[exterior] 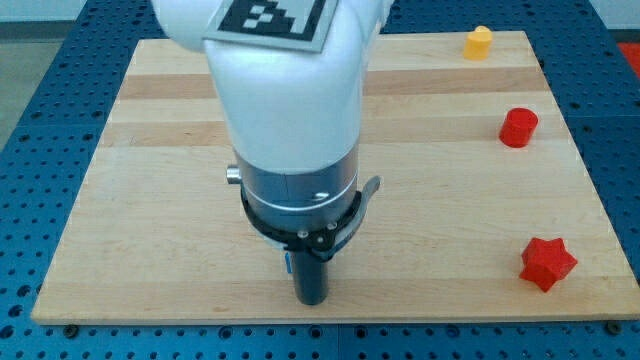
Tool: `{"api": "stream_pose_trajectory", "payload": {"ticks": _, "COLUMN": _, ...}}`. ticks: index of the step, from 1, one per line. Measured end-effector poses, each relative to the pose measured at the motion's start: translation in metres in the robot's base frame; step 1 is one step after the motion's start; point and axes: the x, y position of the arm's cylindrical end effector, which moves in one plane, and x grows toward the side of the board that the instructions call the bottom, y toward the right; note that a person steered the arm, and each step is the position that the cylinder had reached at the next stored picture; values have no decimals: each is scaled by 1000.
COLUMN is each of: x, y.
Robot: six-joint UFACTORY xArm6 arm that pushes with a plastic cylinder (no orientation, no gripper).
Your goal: Push the blue triangle close to the blue cube
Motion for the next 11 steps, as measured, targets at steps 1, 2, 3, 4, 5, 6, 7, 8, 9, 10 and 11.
{"api": "stream_pose_trajectory", "payload": {"ticks": 1, "x": -6, "y": -1}}
{"api": "stream_pose_trajectory", "payload": {"ticks": 2, "x": -7, "y": -13}}
{"api": "stream_pose_trajectory", "payload": {"ticks": 3, "x": -15, "y": -16}}
{"api": "stream_pose_trajectory", "payload": {"ticks": 4, "x": -28, "y": -13}}
{"api": "stream_pose_trajectory", "payload": {"ticks": 5, "x": -44, "y": -3}}
{"api": "stream_pose_trajectory", "payload": {"ticks": 6, "x": -60, "y": 9}}
{"api": "stream_pose_trajectory", "payload": {"ticks": 7, "x": -79, "y": 11}}
{"api": "stream_pose_trajectory", "payload": {"ticks": 8, "x": -105, "y": 15}}
{"api": "stream_pose_trajectory", "payload": {"ticks": 9, "x": -123, "y": 15}}
{"api": "stream_pose_trajectory", "payload": {"ticks": 10, "x": -101, "y": 17}}
{"api": "stream_pose_trajectory", "payload": {"ticks": 11, "x": -60, "y": 40}}
